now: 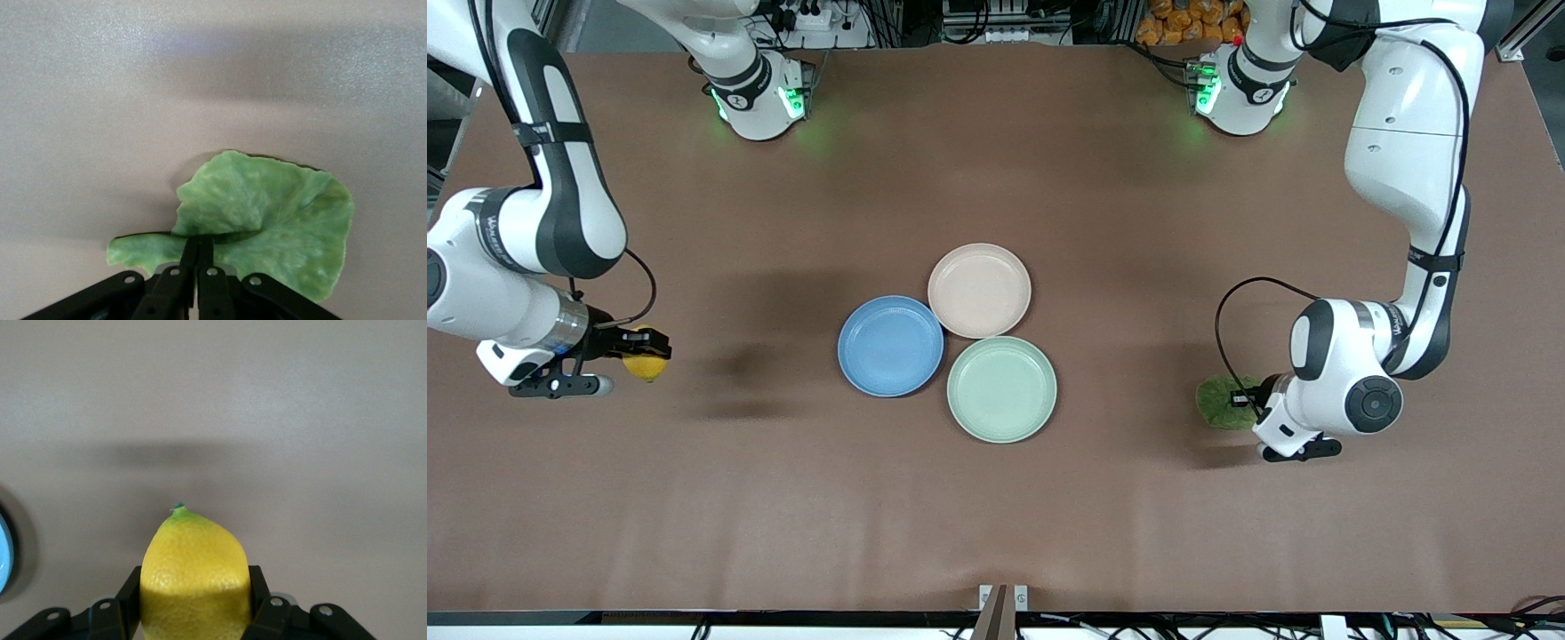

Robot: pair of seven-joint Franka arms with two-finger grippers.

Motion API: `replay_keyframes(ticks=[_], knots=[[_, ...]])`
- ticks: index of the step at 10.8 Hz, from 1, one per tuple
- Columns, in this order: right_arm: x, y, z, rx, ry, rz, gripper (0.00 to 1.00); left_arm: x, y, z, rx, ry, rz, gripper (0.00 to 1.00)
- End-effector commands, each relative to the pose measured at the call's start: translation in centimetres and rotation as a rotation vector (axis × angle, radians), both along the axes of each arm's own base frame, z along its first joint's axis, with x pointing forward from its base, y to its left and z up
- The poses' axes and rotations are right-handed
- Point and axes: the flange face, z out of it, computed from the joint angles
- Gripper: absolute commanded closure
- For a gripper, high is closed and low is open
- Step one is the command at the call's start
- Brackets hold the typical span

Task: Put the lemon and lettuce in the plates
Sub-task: 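Lift the lemon with the right gripper while the left gripper lifts the lettuce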

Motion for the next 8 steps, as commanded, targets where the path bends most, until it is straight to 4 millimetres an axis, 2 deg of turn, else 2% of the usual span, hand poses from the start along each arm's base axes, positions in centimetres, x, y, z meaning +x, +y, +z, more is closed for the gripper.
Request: replay_keyframes(ticks=[1,6,8], knots=[[-0.1,2.2,1.2,0.017,0.001,-0.019,1.0,0.0,-0.1,0.6,-0.015,-0.006,0.006,0.0],[0.3,8.4,2.6,0.036,-0.005,-0.103,1.0,-0.2,-0.7,0.0,-0.015,0.002,-0.008,0.0],[0.3,9.4,2.6,0.038,-0.005,-0.11,1.0,-0.2,-0.7,-0.6,-0.019,0.005,-0.003,0.0]])
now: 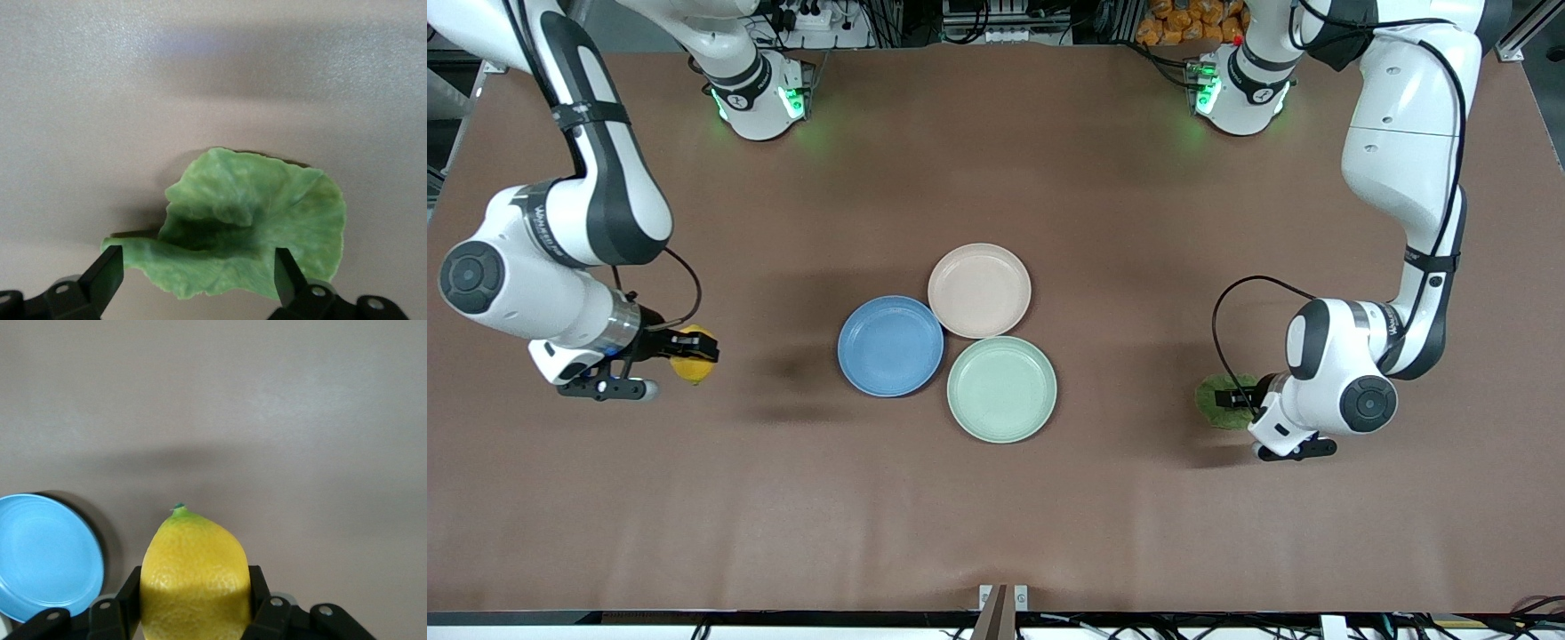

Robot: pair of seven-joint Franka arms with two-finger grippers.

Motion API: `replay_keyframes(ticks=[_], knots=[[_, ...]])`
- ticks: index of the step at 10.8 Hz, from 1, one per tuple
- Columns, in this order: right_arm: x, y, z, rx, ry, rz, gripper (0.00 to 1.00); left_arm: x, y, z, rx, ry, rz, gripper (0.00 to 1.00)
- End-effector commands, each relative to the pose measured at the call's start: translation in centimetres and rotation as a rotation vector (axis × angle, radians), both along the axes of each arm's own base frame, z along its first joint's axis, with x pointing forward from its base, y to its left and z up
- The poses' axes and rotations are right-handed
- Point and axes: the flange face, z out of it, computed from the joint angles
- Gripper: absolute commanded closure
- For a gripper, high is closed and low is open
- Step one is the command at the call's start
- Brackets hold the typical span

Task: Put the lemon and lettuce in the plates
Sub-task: 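Lift the lemon with the right gripper while the left gripper lifts the lettuce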

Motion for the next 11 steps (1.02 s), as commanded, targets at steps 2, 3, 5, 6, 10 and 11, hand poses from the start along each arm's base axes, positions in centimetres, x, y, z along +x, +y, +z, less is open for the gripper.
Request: replay_keyframes(ticks=[2,3,5,6,10,11], knots=[[-0.2,0.8,1.1,0.006,-0.003,-0.021,1.0,-0.1,-0.2,-0.7,-0.021,0.007,0.006,0.0],[-0.2,0.9,1.1,0.005,-0.002,-0.033,1.0,-0.1,-0.2,-1.2,-0.021,0.005,0.006,0.0],[-0.4,2.5,1.1,0.002,0.001,-0.053,1.0,-0.1,-0.1,-1.3,-0.023,0.004,0.005,0.0],[-0.4,3.1,1.1,0.0,-0.001,-0.057,1.0,-0.1,0.2,-1.3,-0.023,0.004,0.008,0.1],[-0.7,7.3,1.8,0.001,-0.021,-0.109,1.0,0.0,0.3,-0.9,-0.026,0.001,0.012,0.65],[-0.8,8.4,1.9,0.003,-0.024,-0.12,1.0,0.0,0.3,-0.7,-0.026,0.001,0.012,0.67]])
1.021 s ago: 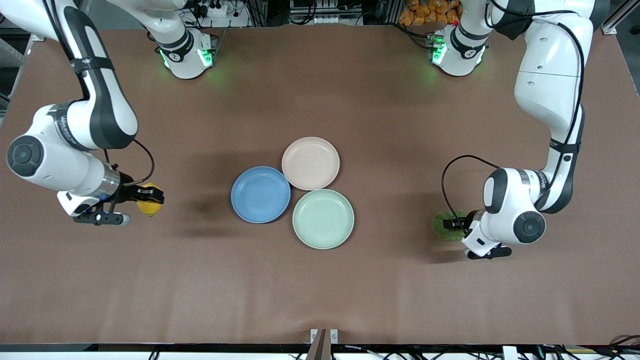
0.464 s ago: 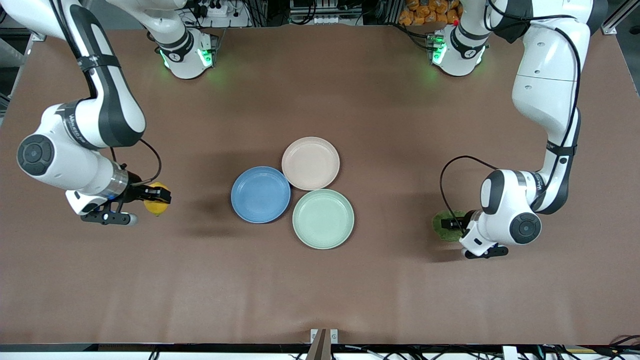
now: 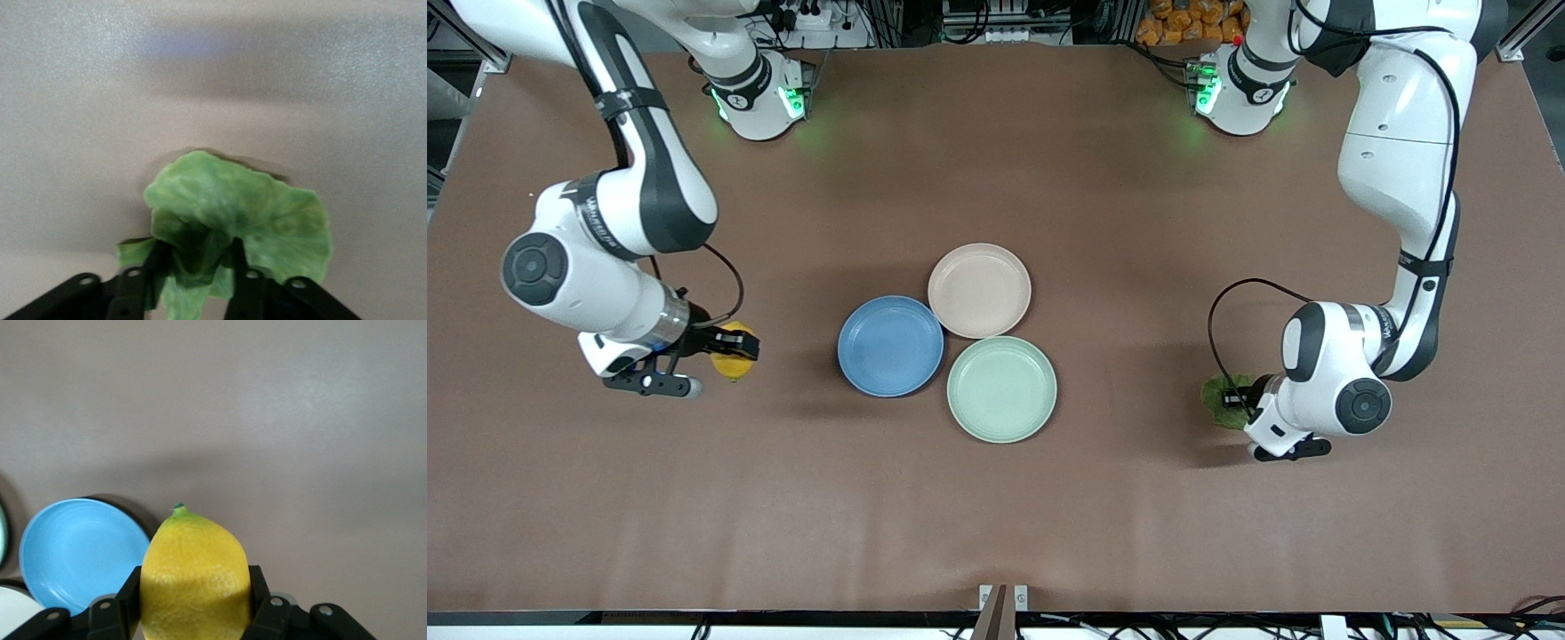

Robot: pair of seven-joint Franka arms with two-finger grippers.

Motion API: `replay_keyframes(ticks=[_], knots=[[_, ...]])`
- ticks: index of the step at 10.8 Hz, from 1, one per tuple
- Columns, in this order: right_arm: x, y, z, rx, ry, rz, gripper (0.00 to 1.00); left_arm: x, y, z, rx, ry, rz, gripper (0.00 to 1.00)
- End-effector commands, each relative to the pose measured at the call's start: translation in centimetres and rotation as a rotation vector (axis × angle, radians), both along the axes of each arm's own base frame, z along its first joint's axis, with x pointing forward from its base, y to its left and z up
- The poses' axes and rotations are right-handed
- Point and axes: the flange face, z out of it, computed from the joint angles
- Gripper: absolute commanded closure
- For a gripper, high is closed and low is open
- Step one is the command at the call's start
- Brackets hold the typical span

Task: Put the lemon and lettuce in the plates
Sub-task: 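Lift the lemon with the right gripper while the left gripper lifts the lettuce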

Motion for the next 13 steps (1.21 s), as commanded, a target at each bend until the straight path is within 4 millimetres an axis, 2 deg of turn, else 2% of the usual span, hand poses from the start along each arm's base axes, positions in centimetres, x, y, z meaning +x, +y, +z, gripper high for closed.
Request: replay_keyframes(ticks=[1,2,3,5,8,9,11,12,13], knots=[[-0.5,2.5,1.1,-0.002,-0.019,-0.043,1.0,0.0,0.4,0.4,-0.013,-0.001,0.001,0.69],[-0.7,4.0,1.0,-0.001,-0.021,-0.059,1.0,0.1,0.5,0.7,-0.013,-0.003,0.004,0.74],[-0.9,5.6,0.9,0.005,-0.031,-0.072,1.0,0.1,0.5,1.1,-0.012,-0.003,0.008,0.84],[-1.5,8.3,0.1,-0.002,-0.045,-0.092,1.0,0.0,-0.3,3.1,-0.011,0.003,0.004,0.98],[-2.5,11.3,0.3,0.002,-0.046,-0.103,1.0,-0.3,-3.0,7.4,-0.003,0.013,0.055,1.0],[-2.9,12.2,0.2,0.004,-0.043,-0.106,1.0,-0.8,-4.7,9.5,-0.009,0.016,0.055,1.0],[-3.7,14.5,0.2,0.007,-0.044,-0.118,1.0,-1.4,-7.1,10.4,-0.091,0.045,0.131,1.0],[-4.1,15.1,0.1,-0.01,-0.048,-0.119,1.0,-1.9,-9.1,10.9,-0.109,0.057,0.17,1.0],[-4.6,16.1,-0.7,-0.026,-0.041,-0.122,1.0,-2.9,-12.3,11.6,-0.113,0.073,0.205,1.0]])
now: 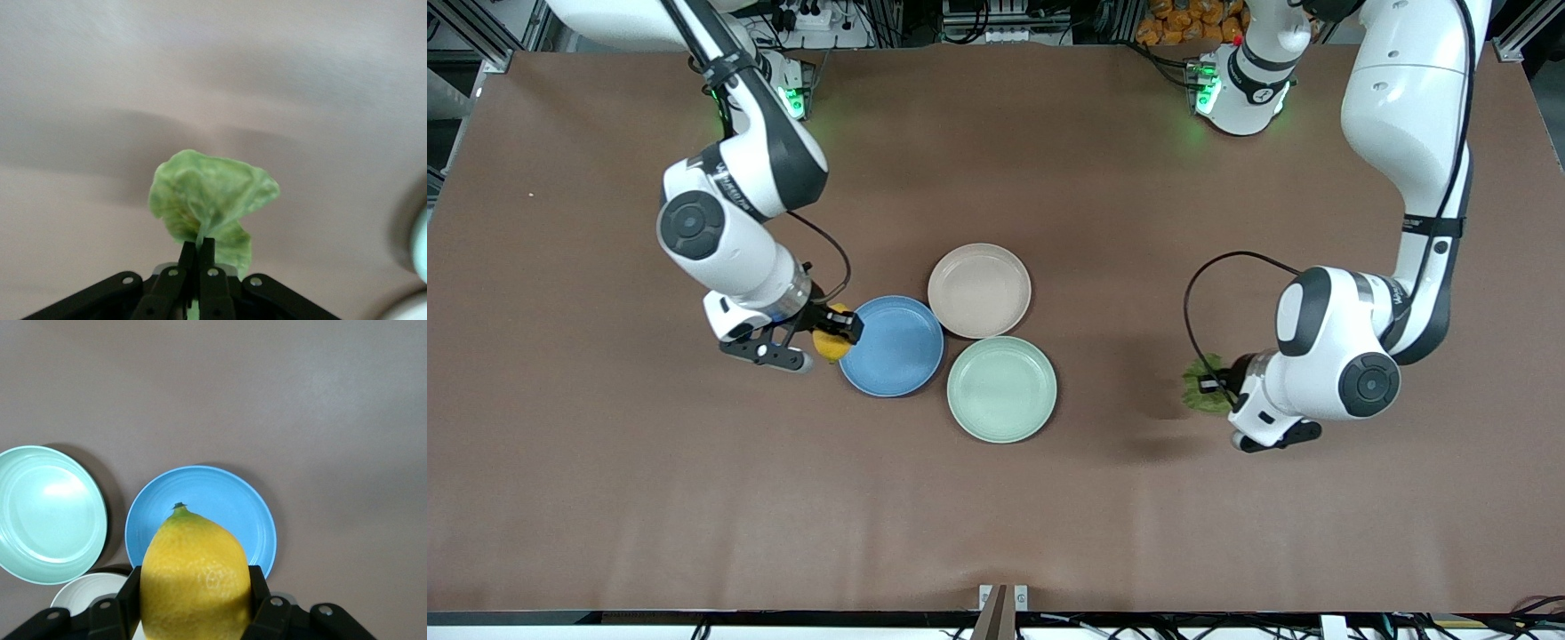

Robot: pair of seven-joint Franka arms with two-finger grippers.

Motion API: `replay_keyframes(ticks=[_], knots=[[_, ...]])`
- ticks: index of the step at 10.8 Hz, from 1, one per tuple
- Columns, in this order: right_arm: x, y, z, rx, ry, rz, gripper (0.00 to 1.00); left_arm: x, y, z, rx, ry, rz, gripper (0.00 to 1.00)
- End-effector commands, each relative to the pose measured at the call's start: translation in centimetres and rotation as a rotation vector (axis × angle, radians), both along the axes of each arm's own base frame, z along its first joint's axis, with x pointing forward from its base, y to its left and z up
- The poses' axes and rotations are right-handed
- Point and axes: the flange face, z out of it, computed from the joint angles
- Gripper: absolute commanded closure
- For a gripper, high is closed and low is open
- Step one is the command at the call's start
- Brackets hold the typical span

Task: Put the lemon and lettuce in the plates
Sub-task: 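Carry the lemon over the blue plate while the left gripper carries lettuce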

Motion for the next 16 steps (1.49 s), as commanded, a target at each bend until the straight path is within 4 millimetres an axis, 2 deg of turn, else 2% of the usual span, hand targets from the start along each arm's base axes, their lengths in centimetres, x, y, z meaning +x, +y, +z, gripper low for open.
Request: replay_keyframes(ticks=[1,4,7,9,11,13,14,15,16], knots=[[-0.8,2.1,-1.6,-0.043,-0.007,-0.02,1.0,-2.3,-6.0,1.4,-0.009,0.053,0.116,1.0],[-1.1,4.8,-5.8,-0.056,-0.035,-0.042,1.0,-5.0,-12.5,1.9,-0.02,0.119,0.23,1.0],[-1.8,6.6,-10.1,-0.087,-0.046,-0.036,1.0,-9.1,-21.0,2.0,0.016,0.128,0.334,1.0],[-1.8,7.0,-12.5,-0.098,-0.057,-0.026,1.0,-9.7,-23.5,1.2,0.004,0.103,0.44,1.0],[-1.9,7.1,-14.4,-0.108,-0.053,-0.008,1.0,-12.3,-27.6,-0.6,0.042,0.112,0.532,1.0],[-1.8,7.1,-16.6,-0.103,-0.058,0.008,1.0,-13.5,-29.5,-1.6,0.032,0.103,0.565,1.0],[-1.8,7.2,-17.3,-0.101,-0.061,0.015,1.0,-15.6,-31.9,-2.5,0.044,0.094,0.564,1.0],[-1.6,7.0,-17.1,-0.1,-0.065,0.012,0.84,-16.4,-32.7,-3.2,0.088,0.053,0.573,1.0],[-1.2,6.8,-16.8,-0.098,-0.07,0.007,0.53,-17.3,-33.6,-3.3,0.101,0.043,0.573,1.0]])
